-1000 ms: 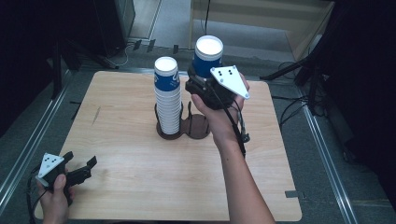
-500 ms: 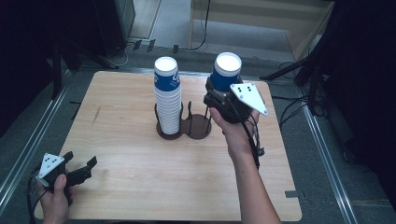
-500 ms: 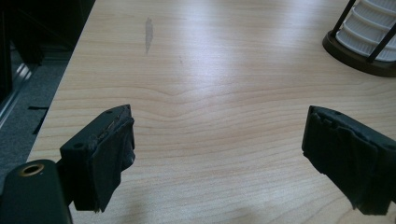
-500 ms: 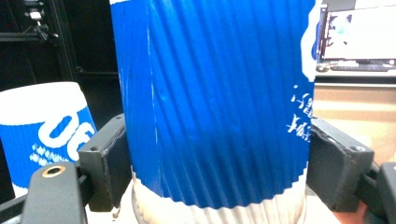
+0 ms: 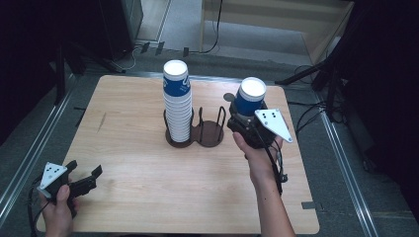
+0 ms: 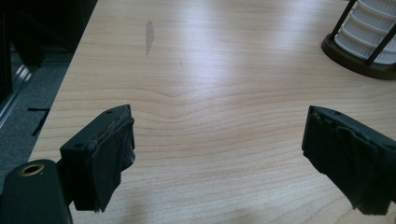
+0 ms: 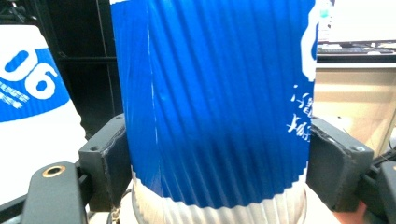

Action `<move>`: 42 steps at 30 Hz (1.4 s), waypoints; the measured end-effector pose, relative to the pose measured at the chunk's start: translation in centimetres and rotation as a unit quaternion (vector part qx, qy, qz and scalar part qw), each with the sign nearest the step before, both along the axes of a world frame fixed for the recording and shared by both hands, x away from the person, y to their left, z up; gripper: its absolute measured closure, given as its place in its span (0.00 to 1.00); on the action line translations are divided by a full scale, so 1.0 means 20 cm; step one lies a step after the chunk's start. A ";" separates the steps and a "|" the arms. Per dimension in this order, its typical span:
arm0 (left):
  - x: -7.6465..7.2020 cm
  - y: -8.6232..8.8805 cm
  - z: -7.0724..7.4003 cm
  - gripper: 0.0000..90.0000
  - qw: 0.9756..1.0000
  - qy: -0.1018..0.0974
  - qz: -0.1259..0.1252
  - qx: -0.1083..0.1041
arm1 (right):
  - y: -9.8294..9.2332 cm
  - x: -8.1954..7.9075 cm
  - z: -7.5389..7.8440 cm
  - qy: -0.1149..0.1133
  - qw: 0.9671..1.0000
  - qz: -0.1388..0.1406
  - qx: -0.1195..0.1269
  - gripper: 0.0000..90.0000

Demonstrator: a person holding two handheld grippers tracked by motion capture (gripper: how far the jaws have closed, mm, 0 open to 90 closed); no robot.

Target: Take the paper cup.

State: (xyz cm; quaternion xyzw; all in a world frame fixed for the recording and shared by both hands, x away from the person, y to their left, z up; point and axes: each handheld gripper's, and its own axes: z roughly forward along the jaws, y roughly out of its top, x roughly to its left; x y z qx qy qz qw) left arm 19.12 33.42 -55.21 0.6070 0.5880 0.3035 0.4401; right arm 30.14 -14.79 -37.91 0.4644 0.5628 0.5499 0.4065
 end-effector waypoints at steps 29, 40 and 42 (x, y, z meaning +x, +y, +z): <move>0.02 -0.02 0.08 0.12 1.000 -0.001 0.002 -0.017 | -0.19 -0.17 -0.34 0.033 0.999 -0.023 0.003 0.21; 0.06 -0.12 0.19 0.11 1.000 -0.022 -0.017 -0.010 | -0.25 -0.21 -0.43 0.044 0.999 -0.024 0.007 0.21; 0.08 -0.14 0.21 0.11 0.999 -0.029 -0.021 -0.013 | -0.26 -0.21 -0.44 0.049 0.999 -0.024 0.004 0.21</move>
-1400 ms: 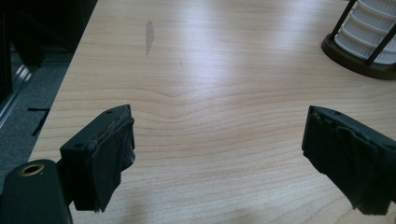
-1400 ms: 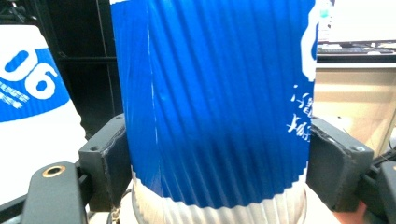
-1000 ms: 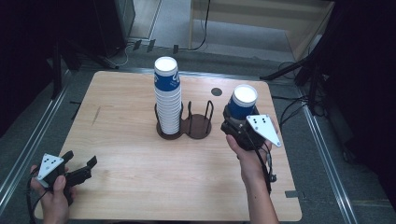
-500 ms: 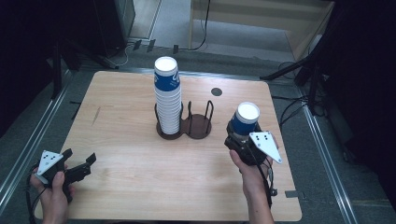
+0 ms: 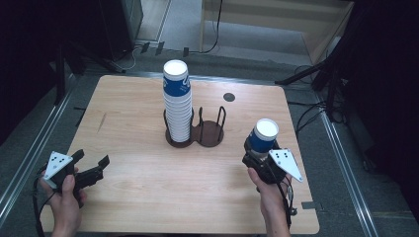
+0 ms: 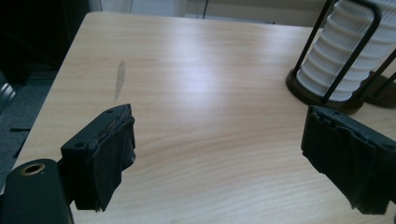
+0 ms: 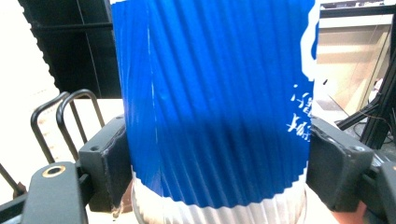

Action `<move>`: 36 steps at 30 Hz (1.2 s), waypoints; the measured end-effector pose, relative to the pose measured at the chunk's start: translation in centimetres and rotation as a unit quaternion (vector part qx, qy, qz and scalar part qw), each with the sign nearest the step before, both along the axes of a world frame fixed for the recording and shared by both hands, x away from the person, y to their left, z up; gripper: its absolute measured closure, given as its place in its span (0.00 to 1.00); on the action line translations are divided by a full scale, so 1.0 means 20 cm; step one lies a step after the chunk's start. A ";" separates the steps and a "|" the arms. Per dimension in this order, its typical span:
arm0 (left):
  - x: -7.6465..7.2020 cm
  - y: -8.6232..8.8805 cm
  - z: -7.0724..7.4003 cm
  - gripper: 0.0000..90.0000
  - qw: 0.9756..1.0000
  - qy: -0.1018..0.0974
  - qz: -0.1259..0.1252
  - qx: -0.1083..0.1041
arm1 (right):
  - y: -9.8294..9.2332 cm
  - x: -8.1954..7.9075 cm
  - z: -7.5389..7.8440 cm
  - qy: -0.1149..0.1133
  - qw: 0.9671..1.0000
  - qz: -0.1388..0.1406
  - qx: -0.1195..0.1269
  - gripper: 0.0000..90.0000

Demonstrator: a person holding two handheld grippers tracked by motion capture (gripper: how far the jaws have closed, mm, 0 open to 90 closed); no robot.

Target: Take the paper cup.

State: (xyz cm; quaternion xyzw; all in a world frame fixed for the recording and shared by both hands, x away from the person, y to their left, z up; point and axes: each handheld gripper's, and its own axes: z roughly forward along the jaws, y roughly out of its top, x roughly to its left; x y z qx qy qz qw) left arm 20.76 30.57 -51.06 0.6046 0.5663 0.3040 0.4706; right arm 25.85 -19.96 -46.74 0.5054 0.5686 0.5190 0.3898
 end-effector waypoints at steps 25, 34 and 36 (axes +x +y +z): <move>0.04 -0.33 0.19 0.08 0.993 -0.026 -0.113 0.021 | 0.25 -0.04 -0.12 0.035 0.998 0.048 -0.024 0.21; 0.02 -0.41 0.23 0.08 0.987 -0.039 -0.152 0.016 | 0.35 -0.05 -0.14 0.035 0.996 0.069 -0.037 0.21; 0.01 -0.43 0.23 0.08 0.986 -0.039 -0.164 0.016 | 0.37 -0.06 -0.15 0.034 0.996 0.075 -0.042 0.21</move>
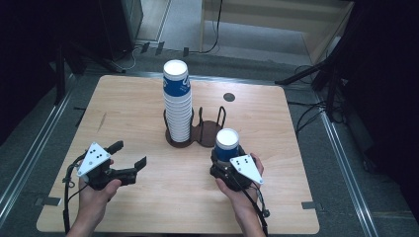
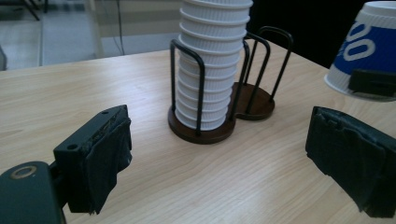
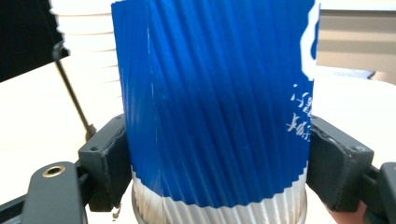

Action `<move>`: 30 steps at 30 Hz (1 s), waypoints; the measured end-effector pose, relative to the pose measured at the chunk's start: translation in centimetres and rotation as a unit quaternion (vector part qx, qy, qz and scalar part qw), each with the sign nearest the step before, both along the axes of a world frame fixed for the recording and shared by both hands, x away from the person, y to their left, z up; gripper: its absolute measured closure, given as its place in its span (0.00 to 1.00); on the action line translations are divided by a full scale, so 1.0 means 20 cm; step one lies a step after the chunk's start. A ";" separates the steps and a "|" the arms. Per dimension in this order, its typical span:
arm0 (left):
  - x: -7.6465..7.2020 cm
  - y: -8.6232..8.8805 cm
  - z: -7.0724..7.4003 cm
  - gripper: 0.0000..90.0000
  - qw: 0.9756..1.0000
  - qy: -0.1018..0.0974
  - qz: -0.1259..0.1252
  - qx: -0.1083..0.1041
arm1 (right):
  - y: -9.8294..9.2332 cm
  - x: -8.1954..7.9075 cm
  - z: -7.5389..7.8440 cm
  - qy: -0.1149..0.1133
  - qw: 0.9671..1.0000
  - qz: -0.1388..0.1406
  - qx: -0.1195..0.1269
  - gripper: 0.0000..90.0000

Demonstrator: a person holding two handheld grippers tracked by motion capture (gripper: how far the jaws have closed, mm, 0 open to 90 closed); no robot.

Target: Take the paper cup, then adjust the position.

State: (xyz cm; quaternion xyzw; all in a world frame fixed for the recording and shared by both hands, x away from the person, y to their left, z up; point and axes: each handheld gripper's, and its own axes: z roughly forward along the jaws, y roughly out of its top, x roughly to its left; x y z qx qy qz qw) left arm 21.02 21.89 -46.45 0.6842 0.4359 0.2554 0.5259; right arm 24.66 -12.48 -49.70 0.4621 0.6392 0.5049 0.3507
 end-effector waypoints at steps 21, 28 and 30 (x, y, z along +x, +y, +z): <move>-0.01 -0.12 0.00 0.09 0.999 0.011 -0.047 0.001 | 0.23 -0.07 -0.04 -0.019 0.997 0.057 -0.052 0.21; -0.03 -0.14 0.01 0.13 0.998 0.013 -0.057 0.000 | 0.30 -0.09 -0.06 -0.038 0.992 0.073 -0.098 0.21; -0.04 -0.15 0.02 0.15 0.998 0.014 -0.060 -0.003 | 0.32 -0.09 -0.06 -0.044 0.990 0.079 -0.107 0.21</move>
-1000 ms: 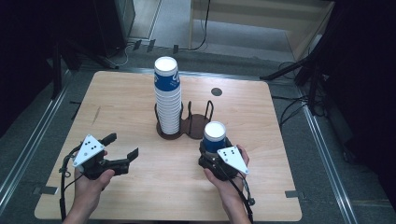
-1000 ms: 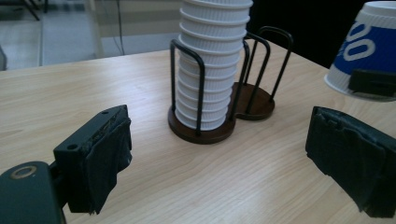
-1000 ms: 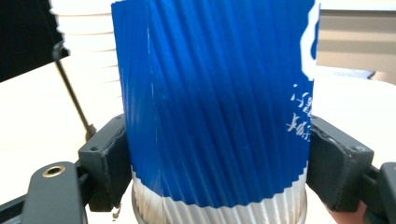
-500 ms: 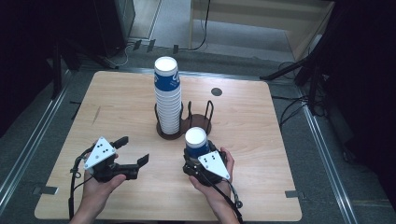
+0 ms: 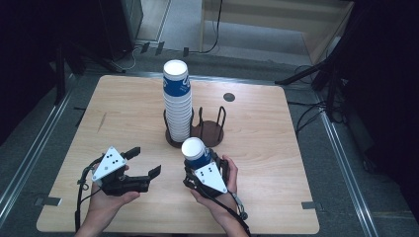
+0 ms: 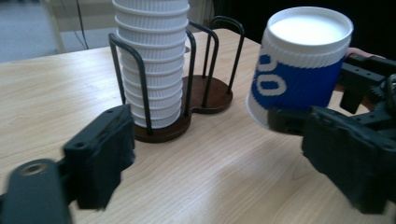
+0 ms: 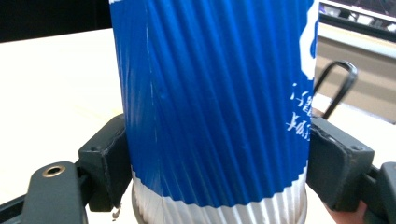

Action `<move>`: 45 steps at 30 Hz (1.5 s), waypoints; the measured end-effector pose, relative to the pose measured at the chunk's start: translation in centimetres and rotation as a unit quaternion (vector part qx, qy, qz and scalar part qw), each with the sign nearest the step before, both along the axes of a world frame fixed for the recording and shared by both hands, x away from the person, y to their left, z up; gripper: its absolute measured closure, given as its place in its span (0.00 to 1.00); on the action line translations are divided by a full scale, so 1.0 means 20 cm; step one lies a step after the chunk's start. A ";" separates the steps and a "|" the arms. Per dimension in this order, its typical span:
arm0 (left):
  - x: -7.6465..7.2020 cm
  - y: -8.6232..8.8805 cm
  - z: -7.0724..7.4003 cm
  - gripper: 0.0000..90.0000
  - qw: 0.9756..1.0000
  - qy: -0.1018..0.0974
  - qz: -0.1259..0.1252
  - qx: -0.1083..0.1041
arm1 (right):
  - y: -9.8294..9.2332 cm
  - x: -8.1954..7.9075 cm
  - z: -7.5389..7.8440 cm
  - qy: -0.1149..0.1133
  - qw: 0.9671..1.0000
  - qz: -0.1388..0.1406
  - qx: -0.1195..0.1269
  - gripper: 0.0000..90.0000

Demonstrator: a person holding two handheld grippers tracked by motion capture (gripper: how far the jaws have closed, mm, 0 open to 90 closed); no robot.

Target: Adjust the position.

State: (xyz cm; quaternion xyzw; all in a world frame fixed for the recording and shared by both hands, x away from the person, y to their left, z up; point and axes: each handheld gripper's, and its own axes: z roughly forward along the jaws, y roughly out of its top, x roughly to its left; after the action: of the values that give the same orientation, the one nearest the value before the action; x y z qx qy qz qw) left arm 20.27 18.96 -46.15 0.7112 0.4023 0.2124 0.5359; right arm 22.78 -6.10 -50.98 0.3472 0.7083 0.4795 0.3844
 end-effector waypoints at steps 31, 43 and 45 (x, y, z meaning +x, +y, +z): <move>0.02 -0.14 0.00 0.17 0.994 0.043 -0.104 -0.014 | 0.10 -0.11 -0.07 -0.066 0.991 0.058 -0.106 0.21; 0.03 -0.15 -0.01 0.18 0.992 0.064 -0.111 -0.007 | 0.14 -0.14 -0.08 -0.089 0.984 0.081 -0.128 0.21; 0.03 -0.15 -0.01 0.18 0.991 0.069 -0.110 -0.007 | 0.15 -0.15 -0.08 -0.095 0.982 0.089 -0.138 0.21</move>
State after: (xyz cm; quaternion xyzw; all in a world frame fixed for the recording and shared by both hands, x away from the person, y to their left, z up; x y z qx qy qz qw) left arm 20.82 15.86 -46.32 0.7604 0.3593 0.0995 0.5319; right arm 19.81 -3.07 -52.64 0.1799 0.7560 0.4403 0.4497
